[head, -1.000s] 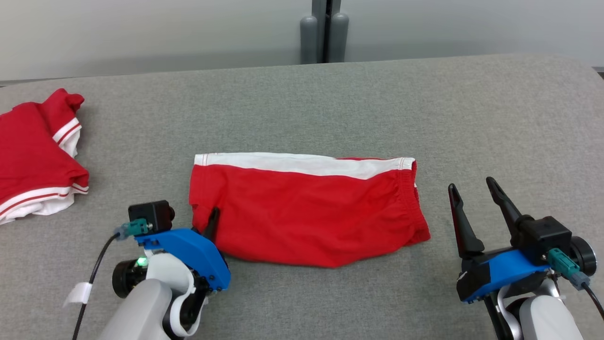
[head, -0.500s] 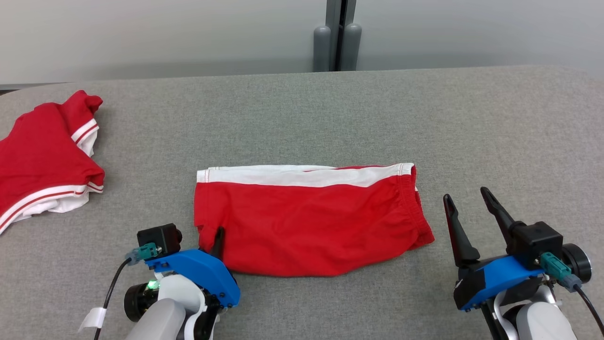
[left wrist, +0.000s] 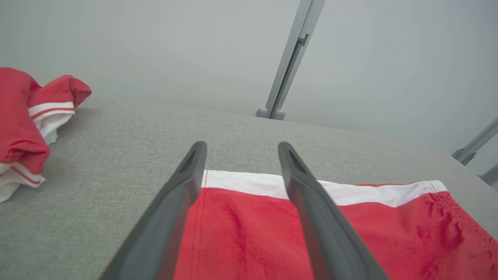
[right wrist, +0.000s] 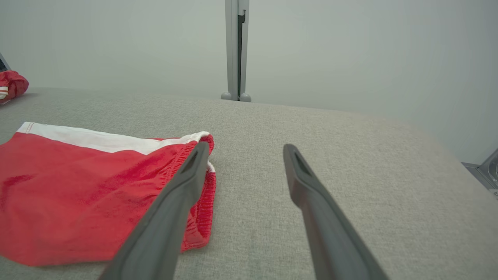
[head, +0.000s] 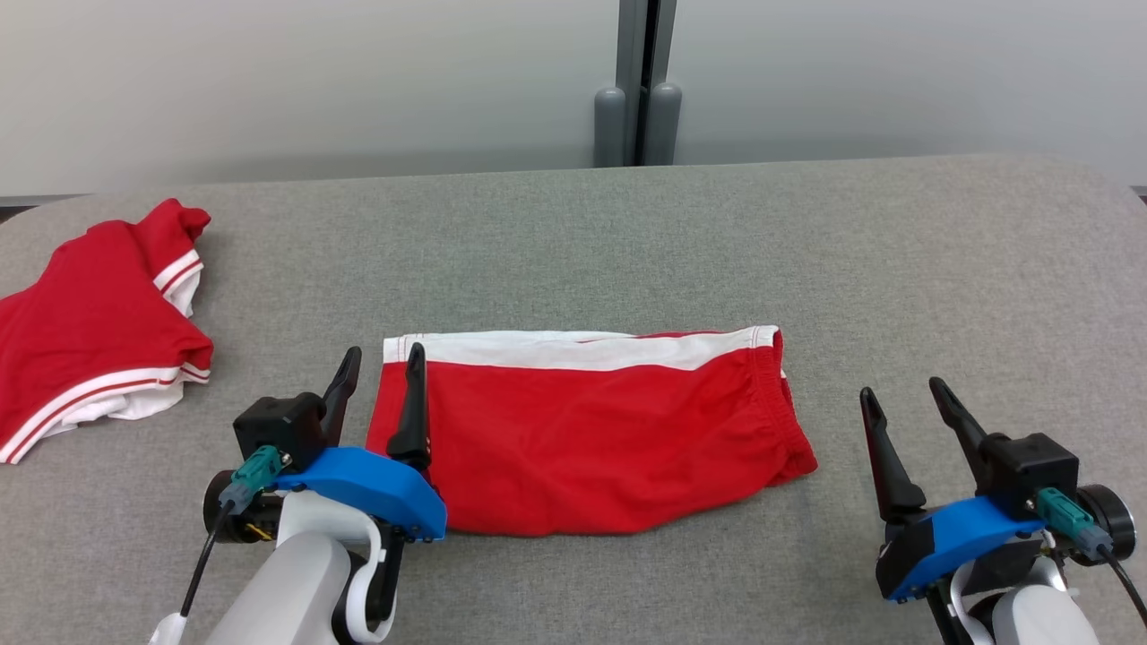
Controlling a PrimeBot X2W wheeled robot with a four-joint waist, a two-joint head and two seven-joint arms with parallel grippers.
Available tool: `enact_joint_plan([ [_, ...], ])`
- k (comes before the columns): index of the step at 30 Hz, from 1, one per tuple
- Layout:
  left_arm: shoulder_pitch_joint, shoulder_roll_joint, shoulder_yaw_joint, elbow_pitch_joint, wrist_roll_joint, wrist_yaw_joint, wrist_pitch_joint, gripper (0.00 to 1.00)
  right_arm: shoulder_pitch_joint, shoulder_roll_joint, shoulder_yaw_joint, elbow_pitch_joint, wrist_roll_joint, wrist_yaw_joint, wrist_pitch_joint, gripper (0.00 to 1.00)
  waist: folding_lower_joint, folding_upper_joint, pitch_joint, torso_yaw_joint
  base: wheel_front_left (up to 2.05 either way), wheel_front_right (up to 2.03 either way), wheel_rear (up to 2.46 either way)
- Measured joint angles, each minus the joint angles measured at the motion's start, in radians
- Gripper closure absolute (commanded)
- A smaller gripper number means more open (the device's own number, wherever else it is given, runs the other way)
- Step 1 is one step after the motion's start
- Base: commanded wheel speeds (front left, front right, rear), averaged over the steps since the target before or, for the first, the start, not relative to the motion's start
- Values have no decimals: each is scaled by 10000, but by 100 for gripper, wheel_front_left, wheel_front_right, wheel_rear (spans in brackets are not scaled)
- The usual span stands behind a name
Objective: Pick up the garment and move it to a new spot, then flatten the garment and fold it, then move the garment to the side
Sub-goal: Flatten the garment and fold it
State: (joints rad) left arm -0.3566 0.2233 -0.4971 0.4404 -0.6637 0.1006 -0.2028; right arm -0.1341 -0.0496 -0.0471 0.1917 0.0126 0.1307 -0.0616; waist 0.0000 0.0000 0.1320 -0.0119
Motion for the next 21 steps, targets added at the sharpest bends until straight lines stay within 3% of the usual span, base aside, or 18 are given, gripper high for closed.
enact_joint_plan([
  [12, 314, 107, -186, 180, 479, 148, -416, 0, 269, 2, -238, 702, 75, 0, 311, 0, 0, 0, -317, 512, 0, 0, 0],
  [21, 477, 100, 71, 132, 479, 313, -541, 0, -1176, 6, 144, 1682, 63, 0, 1962, 0, 1, 0, -129, 1112, 0, 0, 0],
])
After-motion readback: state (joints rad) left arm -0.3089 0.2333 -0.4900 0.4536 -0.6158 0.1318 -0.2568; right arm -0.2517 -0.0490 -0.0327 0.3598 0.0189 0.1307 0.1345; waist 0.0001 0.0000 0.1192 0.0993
